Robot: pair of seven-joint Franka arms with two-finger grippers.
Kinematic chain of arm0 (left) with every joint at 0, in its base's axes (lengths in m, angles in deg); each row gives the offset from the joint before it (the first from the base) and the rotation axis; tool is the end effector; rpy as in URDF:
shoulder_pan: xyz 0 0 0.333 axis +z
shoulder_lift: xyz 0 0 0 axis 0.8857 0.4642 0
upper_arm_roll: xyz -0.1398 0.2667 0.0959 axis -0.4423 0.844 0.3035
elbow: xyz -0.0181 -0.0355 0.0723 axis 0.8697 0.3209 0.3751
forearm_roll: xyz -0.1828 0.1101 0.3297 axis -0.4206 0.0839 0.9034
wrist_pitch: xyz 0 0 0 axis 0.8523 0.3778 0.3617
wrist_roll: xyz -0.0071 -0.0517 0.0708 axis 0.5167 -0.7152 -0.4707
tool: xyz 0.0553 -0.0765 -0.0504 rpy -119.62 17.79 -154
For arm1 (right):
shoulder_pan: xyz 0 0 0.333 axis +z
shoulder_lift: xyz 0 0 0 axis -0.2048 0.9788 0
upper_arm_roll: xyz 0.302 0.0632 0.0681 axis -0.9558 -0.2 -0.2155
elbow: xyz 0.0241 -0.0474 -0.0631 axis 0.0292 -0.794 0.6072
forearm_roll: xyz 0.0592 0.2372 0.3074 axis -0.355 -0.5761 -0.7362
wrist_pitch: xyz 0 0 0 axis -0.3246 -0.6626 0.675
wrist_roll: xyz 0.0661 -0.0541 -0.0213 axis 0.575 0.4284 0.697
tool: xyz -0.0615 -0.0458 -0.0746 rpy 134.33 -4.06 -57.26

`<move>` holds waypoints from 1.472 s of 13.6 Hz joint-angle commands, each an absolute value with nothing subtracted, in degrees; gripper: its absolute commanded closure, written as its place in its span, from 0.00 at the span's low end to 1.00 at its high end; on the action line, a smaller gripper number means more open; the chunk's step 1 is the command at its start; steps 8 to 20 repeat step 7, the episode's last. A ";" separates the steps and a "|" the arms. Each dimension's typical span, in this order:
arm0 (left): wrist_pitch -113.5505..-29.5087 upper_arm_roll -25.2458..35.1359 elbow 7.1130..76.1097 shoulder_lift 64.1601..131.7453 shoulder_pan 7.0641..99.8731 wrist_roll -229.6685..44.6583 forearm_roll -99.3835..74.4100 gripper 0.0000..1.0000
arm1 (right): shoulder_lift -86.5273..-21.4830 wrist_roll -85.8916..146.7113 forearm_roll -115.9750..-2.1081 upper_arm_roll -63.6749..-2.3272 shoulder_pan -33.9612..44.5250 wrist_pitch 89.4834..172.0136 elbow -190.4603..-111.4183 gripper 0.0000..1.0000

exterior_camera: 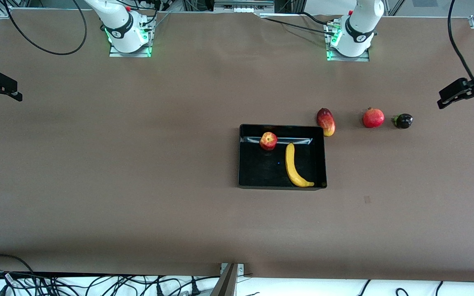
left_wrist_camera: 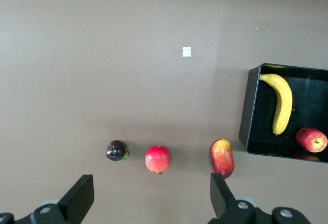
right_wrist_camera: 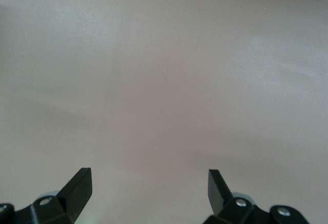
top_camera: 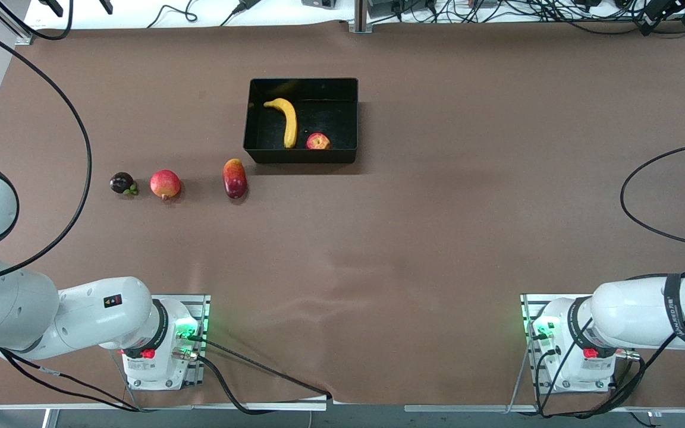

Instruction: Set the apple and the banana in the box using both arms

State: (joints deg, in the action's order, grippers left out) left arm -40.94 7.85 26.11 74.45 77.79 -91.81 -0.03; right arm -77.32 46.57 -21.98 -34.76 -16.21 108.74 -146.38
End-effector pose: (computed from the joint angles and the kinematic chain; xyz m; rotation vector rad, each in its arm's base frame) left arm 0.5595 0.0111 0.6480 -3.0869 -0.1648 -0.0098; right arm 0.5534 -0.0788 0.5925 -3.1184 -0.3586 0.0297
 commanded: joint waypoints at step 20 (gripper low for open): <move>-37.96 12.89 28.38 68.03 73.69 -89.49 -5.43 0.00 | -77.21 46.21 -21.84 -35.55 -17.09 107.85 -145.52 0.00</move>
